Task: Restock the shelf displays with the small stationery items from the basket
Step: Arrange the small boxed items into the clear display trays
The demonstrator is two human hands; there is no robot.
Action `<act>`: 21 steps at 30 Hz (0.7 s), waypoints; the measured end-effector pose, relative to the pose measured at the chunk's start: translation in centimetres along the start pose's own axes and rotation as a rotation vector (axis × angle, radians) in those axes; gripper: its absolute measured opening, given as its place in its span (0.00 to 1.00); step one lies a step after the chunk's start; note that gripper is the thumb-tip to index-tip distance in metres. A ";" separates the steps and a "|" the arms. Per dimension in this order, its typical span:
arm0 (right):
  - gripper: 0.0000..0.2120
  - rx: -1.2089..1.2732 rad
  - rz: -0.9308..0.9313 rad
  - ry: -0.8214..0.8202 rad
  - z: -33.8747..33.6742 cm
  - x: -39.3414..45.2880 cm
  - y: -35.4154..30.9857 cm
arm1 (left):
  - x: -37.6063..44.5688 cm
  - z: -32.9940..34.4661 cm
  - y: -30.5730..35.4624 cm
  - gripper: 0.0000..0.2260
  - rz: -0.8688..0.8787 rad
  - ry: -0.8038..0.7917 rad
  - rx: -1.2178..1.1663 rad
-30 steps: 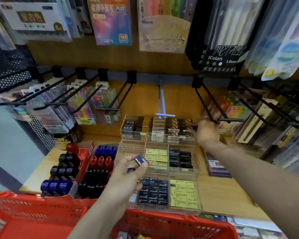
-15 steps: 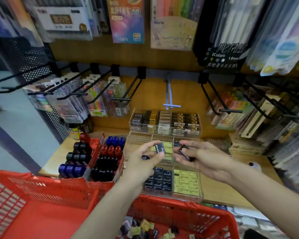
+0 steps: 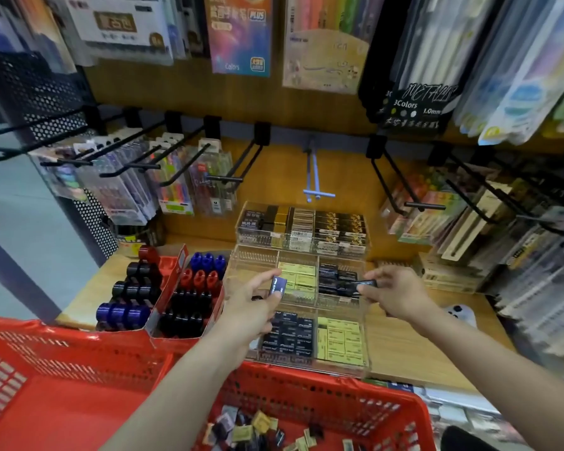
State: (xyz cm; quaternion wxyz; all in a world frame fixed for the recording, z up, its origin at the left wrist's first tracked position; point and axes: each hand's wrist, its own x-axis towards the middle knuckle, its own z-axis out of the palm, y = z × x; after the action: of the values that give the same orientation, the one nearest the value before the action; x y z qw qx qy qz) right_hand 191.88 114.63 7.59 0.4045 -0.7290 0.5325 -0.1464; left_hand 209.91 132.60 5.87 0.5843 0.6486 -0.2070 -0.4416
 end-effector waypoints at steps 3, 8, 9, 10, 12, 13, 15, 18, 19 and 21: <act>0.07 0.000 -0.046 0.066 1.1 1.9 0.0 | 1.5 0.6 -0.9 0.18 -0.015 0.066 0.079; 0.12 0.285 0.073 -0.114 4.5 4.8 -0.6 | 4.0 2.3 -2.7 0.17 -0.043 0.077 0.127; 0.12 0.261 0.072 -0.121 5.0 5.2 -0.6 | 4.4 2.6 -3.0 0.17 -0.045 0.072 0.127; 0.12 0.227 0.071 -0.115 5.3 5.7 -0.4 | 4.7 2.8 -3.2 0.17 -0.047 0.069 0.117; 0.12 0.156 0.051 -0.067 5.9 6.5 0.1 | 5.2 3.1 -3.2 0.17 -0.049 0.063 0.099; 0.11 0.114 0.036 -0.036 6.0 6.8 0.3 | 5.3 3.3 -3.2 0.17 -0.050 0.057 0.094; 0.13 -0.037 -0.021 0.016 6.3 7.1 0.8 | 5.4 3.6 -3.1 0.17 -0.046 0.035 0.096; 0.17 -0.218 -0.090 0.043 6.6 7.0 1.2 | 5.3 3.9 -3.0 0.16 -0.041 0.016 0.099; 0.18 -0.238 -0.097 0.050 6.7 6.9 1.2 | 5.3 4.0 -3.0 0.16 -0.041 0.015 0.097; 0.21 -0.264 -0.102 0.072 6.8 6.8 1.1 | 5.2 4.1 -3.0 0.16 -0.041 0.014 0.091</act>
State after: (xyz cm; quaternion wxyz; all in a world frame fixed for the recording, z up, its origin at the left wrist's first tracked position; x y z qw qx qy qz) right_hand 198.18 111.39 0.99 0.2776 -0.7963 0.5235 -0.1217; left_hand 208.58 126.92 1.67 0.5463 0.6818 -0.2093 -0.4392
